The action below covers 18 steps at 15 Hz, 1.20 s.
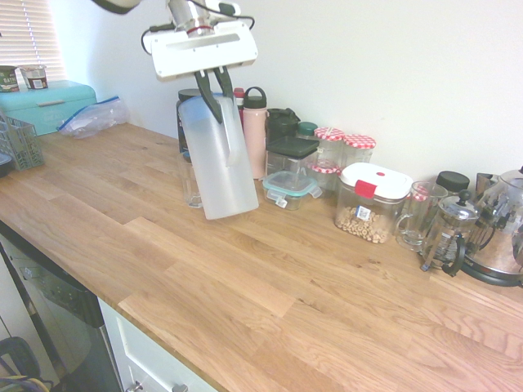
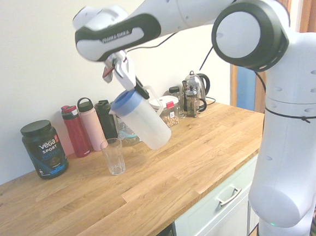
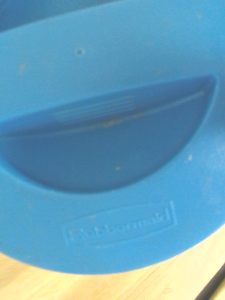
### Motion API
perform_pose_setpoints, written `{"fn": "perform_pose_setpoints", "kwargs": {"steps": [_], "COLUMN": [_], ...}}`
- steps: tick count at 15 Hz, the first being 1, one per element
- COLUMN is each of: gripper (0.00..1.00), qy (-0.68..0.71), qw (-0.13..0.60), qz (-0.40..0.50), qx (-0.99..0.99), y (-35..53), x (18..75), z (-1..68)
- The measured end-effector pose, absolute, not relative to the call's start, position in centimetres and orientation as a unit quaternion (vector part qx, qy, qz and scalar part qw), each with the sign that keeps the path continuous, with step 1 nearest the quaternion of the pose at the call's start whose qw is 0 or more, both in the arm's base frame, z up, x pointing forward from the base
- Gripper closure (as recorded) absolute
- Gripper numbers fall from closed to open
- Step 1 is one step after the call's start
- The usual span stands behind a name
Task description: Pour me some water
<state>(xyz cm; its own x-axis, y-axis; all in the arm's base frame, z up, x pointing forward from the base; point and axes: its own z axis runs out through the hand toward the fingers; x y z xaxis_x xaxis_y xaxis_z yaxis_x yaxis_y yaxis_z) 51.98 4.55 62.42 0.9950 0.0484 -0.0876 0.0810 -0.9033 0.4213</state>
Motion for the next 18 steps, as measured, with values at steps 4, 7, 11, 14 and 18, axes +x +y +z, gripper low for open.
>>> {"fn": "perform_pose_setpoints", "kwargs": {"steps": [4, 7, 11, 14, 18], "gripper": [1.0, 1.0, 1.0, 1.0, 1.0], "qy": [-0.054, -0.135, -0.246, -0.323, -0.424], "qw": [0.141, 0.109, 0.07, 0.052, 0.036], "qz": [0.008, 0.026, 0.047, 0.074, 0.104], "qx": [0.988, 0.985, 0.966, 0.942, 0.899], "y": [-2.1, -9.1, -17.7, -20.3, -21.1], "x": [48.3, 45.4, 41.9, 41.6, 41.7], "z": [67.0, 66.4, 61.9, 58.4, 54.6]}}
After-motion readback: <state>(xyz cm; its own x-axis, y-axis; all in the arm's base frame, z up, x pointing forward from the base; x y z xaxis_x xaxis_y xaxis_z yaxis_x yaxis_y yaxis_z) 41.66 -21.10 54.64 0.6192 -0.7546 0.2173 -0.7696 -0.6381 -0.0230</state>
